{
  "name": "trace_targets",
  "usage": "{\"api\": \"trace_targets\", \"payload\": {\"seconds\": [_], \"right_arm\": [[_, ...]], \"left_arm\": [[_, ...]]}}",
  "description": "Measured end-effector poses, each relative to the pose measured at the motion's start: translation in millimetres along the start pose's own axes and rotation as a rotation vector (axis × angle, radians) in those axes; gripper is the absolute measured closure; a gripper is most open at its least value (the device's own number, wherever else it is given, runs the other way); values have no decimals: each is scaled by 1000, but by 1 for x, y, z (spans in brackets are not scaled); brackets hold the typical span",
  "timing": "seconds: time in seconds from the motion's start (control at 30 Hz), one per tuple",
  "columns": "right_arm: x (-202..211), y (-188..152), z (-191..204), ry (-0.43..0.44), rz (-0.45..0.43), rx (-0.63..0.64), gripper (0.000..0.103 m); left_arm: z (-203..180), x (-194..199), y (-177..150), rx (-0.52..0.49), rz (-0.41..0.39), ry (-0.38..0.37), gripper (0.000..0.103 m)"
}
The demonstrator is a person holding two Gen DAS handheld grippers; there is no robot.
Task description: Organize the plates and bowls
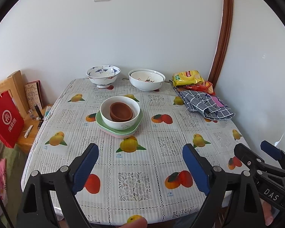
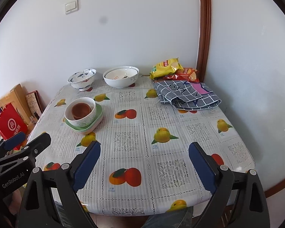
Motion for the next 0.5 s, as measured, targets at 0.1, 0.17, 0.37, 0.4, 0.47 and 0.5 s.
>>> {"api": "trace_targets", "payload": {"seconds": [0.1, 0.17, 0.37, 0.4, 0.47, 0.5], "right_arm": [[5, -2, -1, 2, -6, -8, 10], [6, -3, -4, -1, -7, -13, 10], [13, -4, -7, -5, -16, -19, 10], [14, -4, -6, -6, -18, -18, 10], [15, -4, -6, -4, -21, -21, 10], [16, -4, -6, -3, -21, -21, 10]], "left_arm": [[-2, 4, 0, -7, -4, 8, 12], [-3, 5, -1, -5, -2, 4, 12], [-3, 5, -4, 1, 7, 1, 12], [-3, 6, -5, 0, 5, 3, 12], [-3, 7, -5, 1, 2, 6, 11], [-3, 8, -5, 0, 1, 5, 11]]}}
Point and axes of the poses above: each gripper's, at about its wrist camera, not at the fingertips, and x roughly against the way its jaws point, z to its left, y to its top, the point moved 7 cm from there along -x, roughly the way its jaws point, and after that the axes turned 13 degrees about -x, right-handed, at the moved point
